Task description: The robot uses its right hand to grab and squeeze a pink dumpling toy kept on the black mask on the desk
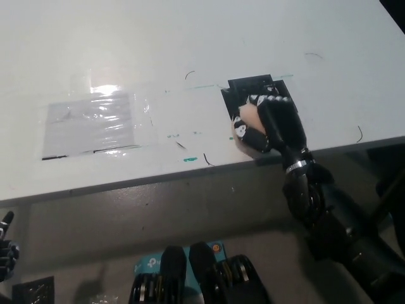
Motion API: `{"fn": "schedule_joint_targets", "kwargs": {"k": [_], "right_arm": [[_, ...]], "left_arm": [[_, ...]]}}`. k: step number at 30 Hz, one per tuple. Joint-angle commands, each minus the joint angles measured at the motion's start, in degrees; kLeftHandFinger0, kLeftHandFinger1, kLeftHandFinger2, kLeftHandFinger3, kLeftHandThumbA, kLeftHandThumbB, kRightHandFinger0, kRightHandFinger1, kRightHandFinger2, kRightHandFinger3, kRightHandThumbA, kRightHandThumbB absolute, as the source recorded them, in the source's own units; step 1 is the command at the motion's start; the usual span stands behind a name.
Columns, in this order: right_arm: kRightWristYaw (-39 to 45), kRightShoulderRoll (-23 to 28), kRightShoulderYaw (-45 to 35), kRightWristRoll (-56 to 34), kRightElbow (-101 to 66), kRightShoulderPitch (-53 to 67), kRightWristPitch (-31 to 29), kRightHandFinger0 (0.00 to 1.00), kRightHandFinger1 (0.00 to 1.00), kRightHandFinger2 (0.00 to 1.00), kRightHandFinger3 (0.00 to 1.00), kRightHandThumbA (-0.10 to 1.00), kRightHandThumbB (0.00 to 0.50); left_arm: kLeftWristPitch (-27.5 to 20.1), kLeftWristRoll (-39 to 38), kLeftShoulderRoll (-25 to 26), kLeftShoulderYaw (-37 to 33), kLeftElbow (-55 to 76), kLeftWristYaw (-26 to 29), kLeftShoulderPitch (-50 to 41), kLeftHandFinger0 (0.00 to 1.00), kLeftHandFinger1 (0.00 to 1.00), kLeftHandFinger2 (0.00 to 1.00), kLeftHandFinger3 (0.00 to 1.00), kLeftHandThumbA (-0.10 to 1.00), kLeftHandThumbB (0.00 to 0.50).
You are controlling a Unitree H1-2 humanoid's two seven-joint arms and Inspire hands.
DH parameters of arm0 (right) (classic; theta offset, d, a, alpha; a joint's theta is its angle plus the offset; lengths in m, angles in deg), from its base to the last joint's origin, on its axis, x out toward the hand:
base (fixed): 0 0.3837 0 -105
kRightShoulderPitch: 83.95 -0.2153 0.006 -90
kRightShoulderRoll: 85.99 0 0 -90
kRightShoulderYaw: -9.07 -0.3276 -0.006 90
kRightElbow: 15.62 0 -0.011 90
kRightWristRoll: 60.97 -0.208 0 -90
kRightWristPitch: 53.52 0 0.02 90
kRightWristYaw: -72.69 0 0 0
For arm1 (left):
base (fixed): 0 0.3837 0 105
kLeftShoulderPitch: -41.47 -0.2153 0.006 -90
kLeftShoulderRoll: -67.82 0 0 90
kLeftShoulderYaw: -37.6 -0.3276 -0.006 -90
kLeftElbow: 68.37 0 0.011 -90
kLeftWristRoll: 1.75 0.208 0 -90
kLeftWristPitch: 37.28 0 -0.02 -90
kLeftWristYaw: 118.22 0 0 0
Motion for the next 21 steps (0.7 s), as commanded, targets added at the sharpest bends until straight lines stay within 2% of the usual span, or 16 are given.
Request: {"fn": "schedule_joint_targets", "kwargs": {"k": [1, 3, 6, 7, 9, 10, 12, 15, 17, 19, 21], "right_arm": [[-19.17, 2.17, -3.44, 5.09, -1.04, -11.17, -11.46, 0.0, 0.0, 0.46, 0.36, -0.1, 0.123], [-18.84, 2.47, -4.08, 5.02, -2.34, -11.85, -11.85, 0.0, 0.0, 0.4, 0.36, -0.1, 0.142], [-19.13, 2.48, -4.38, 5.23, -2.39, -12.26, -12.49, 0.0, 0.0, 0.4, 0.38, -0.1, 0.158], [-19.53, 2.21, -4.34, 5.31, -1.97, -12.38, -13.05, 0.0, 0.0, 0.38, 0.39, -0.1, 0.154], [-19.96, 1.94, -4.38, 5.4, -1.66, -12.28, -13.64, 0.0, 0.0, 0.36, 0.46, -0.1, 0.146], [-20.39, 1.87, -4.16, 5.74, -1.16, -12.22, -13.91, 0.0, 0.0, 0.36, 0.47, -0.1, 0.141], [-21.0, 1.62, -3.72, 6.45, -0.47, -12.17, -13.48, 0.0, 0.0, 0.36, 0.44, -0.1, 0.178], [-20.69, 1.22, -3.61, 6.11, 0.81, -12.15, -13.98, 0.0, 0.0, 0.28, 0.31, -0.1, 0.203], [-20.82, 1.05, -3.44, 6.1, 1.6, -12.07, -14.3, 0.0, 0.0, 0.24, 0.26, -0.1, 0.213], [-21.68, 1.07, -3.05, 7.2, 1.82, -12.11, -13.38, 0.0, 0.0, 0.24, 0.26, -0.1, 0.229], [-22.08, 0.98, -3.13, 7.04, 2.48, -12.02, -14.39, 0.0, 0.0, 0.24, 0.26, -0.1, 0.22]], "left_arm": [[-0.18, -1.87, 2.57, 2.19, 0.97, -0.67, 1.79, 0.0, 0.0, 0.08, 0.11, 1.0, 0.5], [-0.14, -2.41, 2.35, 2.66, 0.88, -0.64, 1.75, 0.0, 0.0, 0.08, 0.13, 1.0, 0.5], [0.17, -1.72, 2.51, 2.26, 1.74, -0.25, 1.62, 0.0, 0.0, 0.08, 0.13, 1.0, 0.5], [0.64, -2.07, 2.45, 2.47, 1.9, -0.38, 1.63, 0.0, 0.0, 0.11, 0.15, 1.0, 0.5], [0.37, -2.56, 2.37, 2.76, 0.99, -0.64, 2.06, 0.0, 0.0, 0.1, 0.13, 1.0, 0.5], [0.73, -2.63, 2.33, 2.82, 1.27, -0.56, 2.04, 0.0, 0.0, 0.1, 0.13, 1.0, 0.5], [1.04, -2.92, 2.39, 2.94, 0.99, -0.92, 2.41, 0.0, 0.0, 0.1, 0.14, 1.0, 0.5], [0.53, -2.52, 2.39, 3.11, 1.22, -0.69, 2.41, 0.0, 0.0, 0.11, 0.16, 1.0, 0.5], [0.56, -2.37, 2.38, 3.27, 1.3, -0.72, 2.51, 0.0, 0.0, 0.12, 0.17, 1.0, 0.5], [0.73, -2.7, 2.38, 3.55, 1.15, -0.94, 2.7, 0.0, 0.01, 0.13, 0.17, 1.0, 0.5], [0.99, -3.0, 2.24, 3.96, 1.53, -1.01, 2.56, 0.0, 0.0, 0.11, 0.15, 1.0, 0.5]]}}
